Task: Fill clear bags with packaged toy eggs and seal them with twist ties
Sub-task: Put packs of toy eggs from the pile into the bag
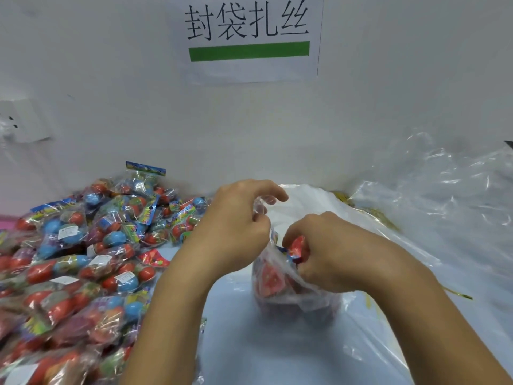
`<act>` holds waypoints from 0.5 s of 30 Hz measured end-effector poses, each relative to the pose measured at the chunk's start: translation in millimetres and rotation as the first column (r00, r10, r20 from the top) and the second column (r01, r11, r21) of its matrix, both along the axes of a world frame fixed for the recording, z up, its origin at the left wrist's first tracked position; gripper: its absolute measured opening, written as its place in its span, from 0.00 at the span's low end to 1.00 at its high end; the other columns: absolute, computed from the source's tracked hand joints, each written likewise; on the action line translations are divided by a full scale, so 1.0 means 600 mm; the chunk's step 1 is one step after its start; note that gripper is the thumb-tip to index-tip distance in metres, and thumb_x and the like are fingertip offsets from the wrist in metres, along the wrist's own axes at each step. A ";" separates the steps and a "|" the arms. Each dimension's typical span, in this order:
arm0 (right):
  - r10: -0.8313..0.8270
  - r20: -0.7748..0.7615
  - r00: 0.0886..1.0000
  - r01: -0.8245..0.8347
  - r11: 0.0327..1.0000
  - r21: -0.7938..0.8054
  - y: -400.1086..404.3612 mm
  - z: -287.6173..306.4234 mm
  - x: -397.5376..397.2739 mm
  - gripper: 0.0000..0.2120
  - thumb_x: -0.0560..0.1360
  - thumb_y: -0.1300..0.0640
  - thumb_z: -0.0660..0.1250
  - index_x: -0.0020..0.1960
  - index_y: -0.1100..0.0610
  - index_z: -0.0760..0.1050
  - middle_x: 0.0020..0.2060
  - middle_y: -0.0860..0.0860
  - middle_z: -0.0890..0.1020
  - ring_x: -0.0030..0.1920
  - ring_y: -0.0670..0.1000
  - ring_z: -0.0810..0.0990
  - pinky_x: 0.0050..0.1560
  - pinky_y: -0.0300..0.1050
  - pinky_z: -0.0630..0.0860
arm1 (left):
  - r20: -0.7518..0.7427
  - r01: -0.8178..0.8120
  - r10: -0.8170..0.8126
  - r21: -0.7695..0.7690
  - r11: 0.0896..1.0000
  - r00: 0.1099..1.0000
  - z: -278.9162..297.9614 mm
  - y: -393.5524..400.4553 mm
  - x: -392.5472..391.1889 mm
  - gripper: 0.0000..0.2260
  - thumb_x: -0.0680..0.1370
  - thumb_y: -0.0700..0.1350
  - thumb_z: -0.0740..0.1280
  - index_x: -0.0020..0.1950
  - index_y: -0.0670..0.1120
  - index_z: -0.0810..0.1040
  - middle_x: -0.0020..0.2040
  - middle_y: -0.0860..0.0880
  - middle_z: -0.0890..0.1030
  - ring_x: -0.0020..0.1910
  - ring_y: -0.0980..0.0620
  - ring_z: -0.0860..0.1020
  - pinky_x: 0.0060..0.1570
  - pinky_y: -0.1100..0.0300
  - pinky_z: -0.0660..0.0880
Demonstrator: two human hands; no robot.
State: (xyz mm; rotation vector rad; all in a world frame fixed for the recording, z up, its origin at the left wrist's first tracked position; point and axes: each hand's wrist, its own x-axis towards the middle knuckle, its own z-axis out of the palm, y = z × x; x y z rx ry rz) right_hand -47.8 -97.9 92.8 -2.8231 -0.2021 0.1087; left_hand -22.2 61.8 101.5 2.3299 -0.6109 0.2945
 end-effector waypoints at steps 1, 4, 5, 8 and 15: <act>-0.015 0.008 1.000 0.014 1.000 0.020 -0.003 0.001 0.000 0.17 0.75 0.56 0.68 0.63 0.46 0.76 0.47 0.45 0.77 0.42 0.47 0.77 0.34 0.36 0.68 | 0.008 -0.003 0.003 0.014 1.000 1.000 0.000 0.001 0.000 0.21 0.75 0.31 0.58 0.53 0.55 0.81 0.50 0.57 0.79 0.49 0.63 0.76 0.41 0.76 0.69; -0.056 0.016 0.998 0.055 0.997 0.054 -0.008 0.005 0.000 0.12 0.74 0.59 0.66 0.55 0.46 0.76 0.40 0.43 0.74 0.37 0.43 0.74 0.30 0.36 0.66 | 0.022 -0.020 0.019 0.049 0.999 1.000 0.001 0.003 0.001 0.21 0.74 0.29 0.57 0.41 0.55 0.79 0.50 0.54 0.77 0.50 0.64 0.74 0.42 0.77 0.67; -0.072 0.011 0.997 0.071 0.996 0.051 -0.008 0.006 -0.001 0.11 0.73 0.59 0.66 0.53 0.47 0.77 0.40 0.44 0.75 0.37 0.44 0.75 0.31 0.37 0.67 | 0.025 -0.024 0.022 0.063 0.998 0.999 0.000 0.002 0.002 0.22 0.74 0.29 0.57 0.38 0.55 0.78 0.51 0.53 0.77 0.51 0.61 0.75 0.44 0.77 0.66; -0.114 0.003 0.993 0.114 0.993 0.015 -0.001 0.011 -0.004 0.10 0.74 0.58 0.66 0.53 0.52 0.79 0.46 0.50 0.79 0.43 0.51 0.80 0.41 0.45 0.80 | 0.026 -0.037 0.034 0.089 0.995 0.999 -0.001 0.001 0.002 0.23 0.74 0.30 0.56 0.35 0.55 0.79 0.55 0.52 0.78 0.54 0.56 0.76 0.51 0.66 0.71; -0.104 0.064 0.992 0.107 0.993 -0.044 0.000 0.018 -0.012 0.09 0.73 0.60 0.67 0.50 0.47 0.76 0.38 0.45 0.75 0.36 0.48 0.74 0.29 0.41 0.65 | 0.009 -0.038 0.037 0.133 0.990 0.999 -0.001 0.005 0.003 0.20 0.75 0.32 0.57 0.38 0.54 0.81 0.54 0.53 0.79 0.42 0.63 0.73 0.37 0.73 0.65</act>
